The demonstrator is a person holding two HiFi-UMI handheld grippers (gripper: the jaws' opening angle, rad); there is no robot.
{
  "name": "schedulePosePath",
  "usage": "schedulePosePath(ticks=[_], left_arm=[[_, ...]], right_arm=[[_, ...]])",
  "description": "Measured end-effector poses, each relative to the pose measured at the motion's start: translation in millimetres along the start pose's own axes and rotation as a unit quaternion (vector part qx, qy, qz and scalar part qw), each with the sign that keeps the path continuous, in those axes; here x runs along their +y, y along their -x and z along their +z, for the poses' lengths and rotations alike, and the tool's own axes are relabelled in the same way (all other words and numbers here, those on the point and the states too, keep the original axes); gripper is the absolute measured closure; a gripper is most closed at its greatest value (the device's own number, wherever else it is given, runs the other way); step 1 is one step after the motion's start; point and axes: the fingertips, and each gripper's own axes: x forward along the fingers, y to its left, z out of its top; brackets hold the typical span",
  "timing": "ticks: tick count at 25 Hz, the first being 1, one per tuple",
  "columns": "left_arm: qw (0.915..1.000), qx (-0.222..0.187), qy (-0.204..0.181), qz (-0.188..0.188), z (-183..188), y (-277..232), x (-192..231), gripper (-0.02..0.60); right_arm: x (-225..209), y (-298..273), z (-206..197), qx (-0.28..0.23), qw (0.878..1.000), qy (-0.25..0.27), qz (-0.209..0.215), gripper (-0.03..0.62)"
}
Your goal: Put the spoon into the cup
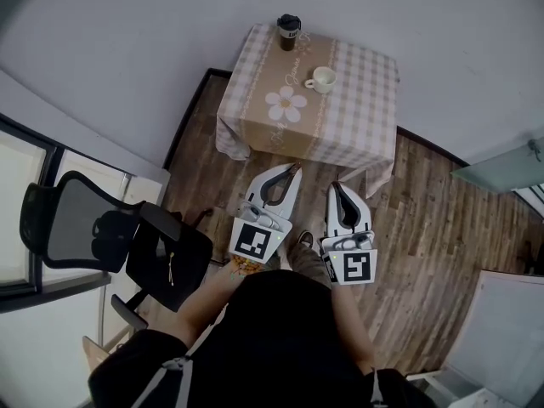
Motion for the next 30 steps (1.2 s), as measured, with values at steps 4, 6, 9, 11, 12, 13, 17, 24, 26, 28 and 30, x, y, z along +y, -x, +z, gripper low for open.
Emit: schedulePosePath(ticks=[4,6,9,11,12,13,17,24,26,28,30], left_arm=[[0.9999,-0.004,0.009,-0.007,-1,-2,6,0.566],[0.9999,-0.002,0.011,-0.01,-3,-7,9,0.566],[0.9999,-0.002,0.01,-0.011,-4,-19,15,0.566],[0.9999,0.0,0.008,-0.012,-7,-28,18,0.566],[0.9999,0.001,0.007,-0.012,-8,-33,19,0.566],[0.9999,0.003,0.004,-0.012,-10,-39,20,0.566],[0.9999,0.008,-0.008,-0.009,-15,-66,31,0.566],[0.9998,0.019,-0.006,0.006,-27,-116,46,0.566],[0.9996,0.025,-0.009,0.008,-30,-135,48,0.566],[0.9996,0.025,-0.012,0.008,-31,-154,49,0.566],[0.9995,0.027,-0.015,0.007,-35,-173,48,0.566]], right_arm=[[2,-5,-2,0.011,1.0,0.0,-0.007,0.592],[-2,-9,-4,0.012,1.0,-0.001,-0.009,0.592],[-11,-16,-5,0.01,1.0,-0.002,-0.013,0.592],[-21,-21,-7,0.008,1.0,-0.005,-0.018,0.592],[-27,-25,-9,0.008,1.0,-0.009,-0.021,0.592],[-33,-29,-10,0.007,1.0,-0.011,-0.022,0.592],[-58,-52,-16,-0.008,1.0,-0.019,-0.016,0.592],[-110,-84,-35,0.002,1.0,-0.03,-0.003,0.592],[-129,-93,-40,0.008,0.999,-0.032,0.0,0.592],[-148,-104,-44,0.011,0.999,-0.031,0.007,0.592],[-166,-112,-49,0.013,0.999,-0.029,0.016,0.592]])
